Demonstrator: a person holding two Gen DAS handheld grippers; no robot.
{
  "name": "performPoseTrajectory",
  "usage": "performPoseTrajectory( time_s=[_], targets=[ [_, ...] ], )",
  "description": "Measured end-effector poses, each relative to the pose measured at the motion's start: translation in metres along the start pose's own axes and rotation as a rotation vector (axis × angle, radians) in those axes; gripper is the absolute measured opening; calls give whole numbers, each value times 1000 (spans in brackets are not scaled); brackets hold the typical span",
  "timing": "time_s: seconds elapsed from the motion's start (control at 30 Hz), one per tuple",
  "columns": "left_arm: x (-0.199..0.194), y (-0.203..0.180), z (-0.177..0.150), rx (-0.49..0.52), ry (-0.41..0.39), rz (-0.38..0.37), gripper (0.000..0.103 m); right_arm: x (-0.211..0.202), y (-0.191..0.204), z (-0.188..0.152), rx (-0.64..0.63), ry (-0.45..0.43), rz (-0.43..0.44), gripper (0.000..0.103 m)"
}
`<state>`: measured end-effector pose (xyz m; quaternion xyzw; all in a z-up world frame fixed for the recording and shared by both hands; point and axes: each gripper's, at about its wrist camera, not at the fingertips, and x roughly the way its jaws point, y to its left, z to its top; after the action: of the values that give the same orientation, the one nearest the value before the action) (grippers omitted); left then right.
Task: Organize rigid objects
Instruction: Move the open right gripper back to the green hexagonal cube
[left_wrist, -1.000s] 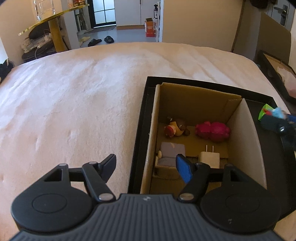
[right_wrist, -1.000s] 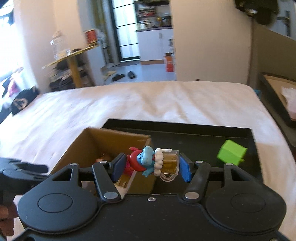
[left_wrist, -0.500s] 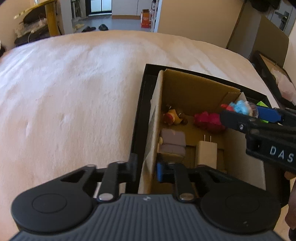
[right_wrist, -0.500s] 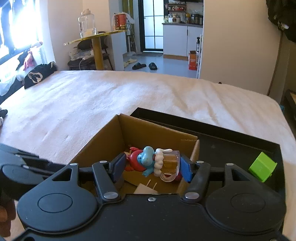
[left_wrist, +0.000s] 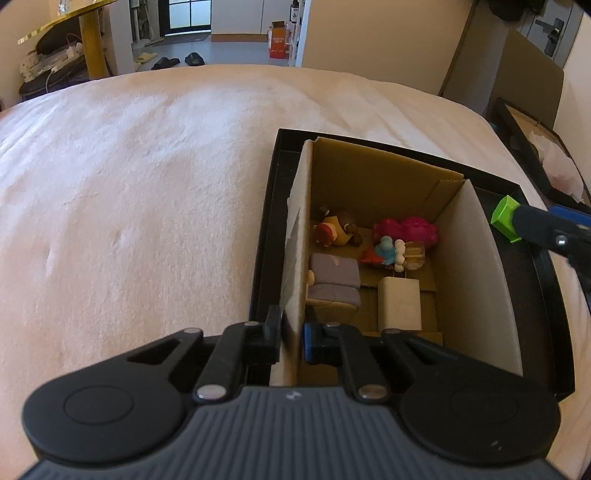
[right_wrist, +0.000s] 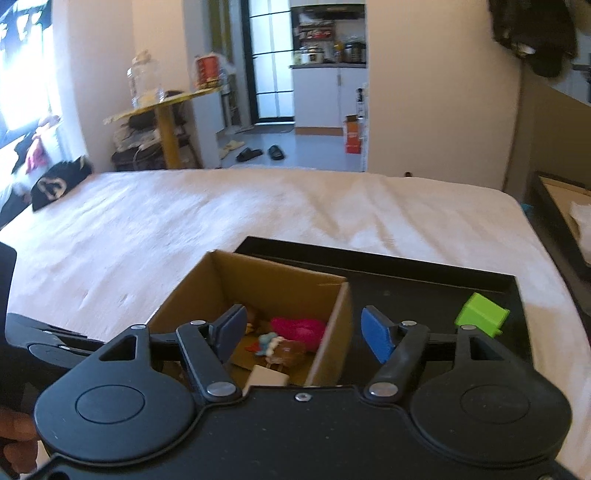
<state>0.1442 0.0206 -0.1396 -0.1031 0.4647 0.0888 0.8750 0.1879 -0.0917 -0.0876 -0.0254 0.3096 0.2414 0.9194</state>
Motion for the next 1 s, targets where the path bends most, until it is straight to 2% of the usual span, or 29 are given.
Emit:
performPoseTrajectory(
  time_s=[0.3, 0.8, 1.0],
  targets=[
    [-1, -6, 1, 22, -8, 30, 10, -13, -29, -13, 61, -11, -42, 74],
    [0, -14, 7, 41, -8, 83, 11, -4, -62, -34, 126, 31, -69, 74],
    [-4, -23, 13, 75, -36, 121, 14, 2, -75, -40, 143, 47, -78, 74]
  ],
)
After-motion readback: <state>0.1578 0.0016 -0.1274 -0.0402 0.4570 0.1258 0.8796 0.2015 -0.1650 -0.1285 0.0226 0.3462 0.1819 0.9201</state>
